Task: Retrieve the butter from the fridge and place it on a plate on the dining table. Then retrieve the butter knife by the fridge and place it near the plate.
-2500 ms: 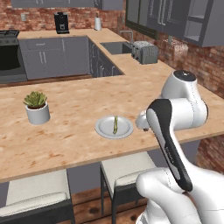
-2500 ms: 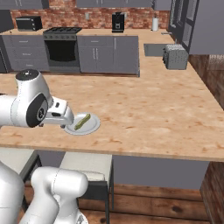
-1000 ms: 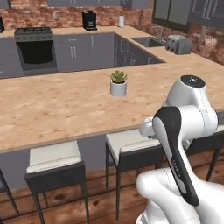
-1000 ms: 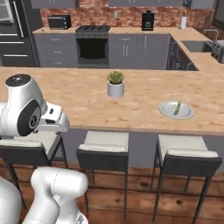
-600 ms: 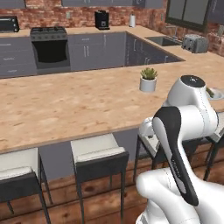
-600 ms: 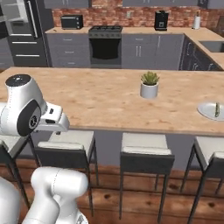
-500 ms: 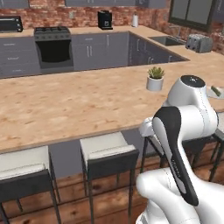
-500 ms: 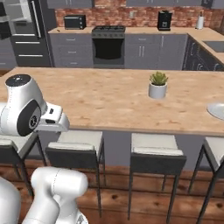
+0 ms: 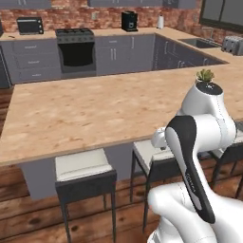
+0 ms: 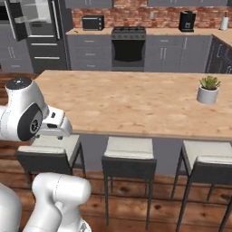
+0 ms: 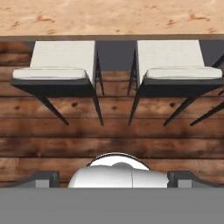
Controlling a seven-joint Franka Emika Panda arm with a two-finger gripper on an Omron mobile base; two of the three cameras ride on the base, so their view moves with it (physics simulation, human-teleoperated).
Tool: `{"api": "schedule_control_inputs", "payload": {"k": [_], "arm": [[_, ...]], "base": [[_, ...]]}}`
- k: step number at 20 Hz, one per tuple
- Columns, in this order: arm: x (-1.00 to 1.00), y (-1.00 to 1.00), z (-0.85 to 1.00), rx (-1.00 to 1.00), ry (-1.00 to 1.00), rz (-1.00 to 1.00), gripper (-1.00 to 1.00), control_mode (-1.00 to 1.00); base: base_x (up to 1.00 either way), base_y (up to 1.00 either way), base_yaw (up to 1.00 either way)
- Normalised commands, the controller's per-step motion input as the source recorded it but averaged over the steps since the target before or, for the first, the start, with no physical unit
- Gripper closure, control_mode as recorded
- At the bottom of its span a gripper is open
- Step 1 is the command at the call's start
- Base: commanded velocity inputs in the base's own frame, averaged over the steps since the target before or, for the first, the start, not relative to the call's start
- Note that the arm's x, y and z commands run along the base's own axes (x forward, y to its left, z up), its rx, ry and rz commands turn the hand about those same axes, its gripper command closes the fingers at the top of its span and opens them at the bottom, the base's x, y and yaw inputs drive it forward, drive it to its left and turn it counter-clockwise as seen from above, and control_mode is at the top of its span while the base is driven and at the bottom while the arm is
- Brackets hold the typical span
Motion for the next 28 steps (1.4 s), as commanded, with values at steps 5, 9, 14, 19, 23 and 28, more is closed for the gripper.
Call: {"api": "schedule_control_inputs", "payload": {"k": [5, 9, 14, 19, 23, 28], "arm": [[0.0, 0.0, 0.0, 0.0, 0.0, 0.0, -1.0, 1.0], [0.0, 0.0, 0.0, 0.0, 0.0, 0.0, -1.0, 1.0], [0.0, 0.0, 0.0, 0.0, 0.0, 0.0, -1.0, 1.0], [0.0, 0.0, 0.0, 0.0, 0.0, 0.0, -1.0, 1.0], [0.0, 0.0, 0.0, 0.0, 0.0, 0.0, -1.0, 1.0], [0.0, 0.0, 0.0, 0.0, 0.0, 0.0, -1.0, 1.0]], "base": [[0.0, 1.0, 0.0], [0.15, 1.0, 0.0], [0.19, 1.0, -0.01], [0.18, 1.0, -0.01], [0.25, 1.0, 0.0], [0.37, 1.0, 0.0]]}}
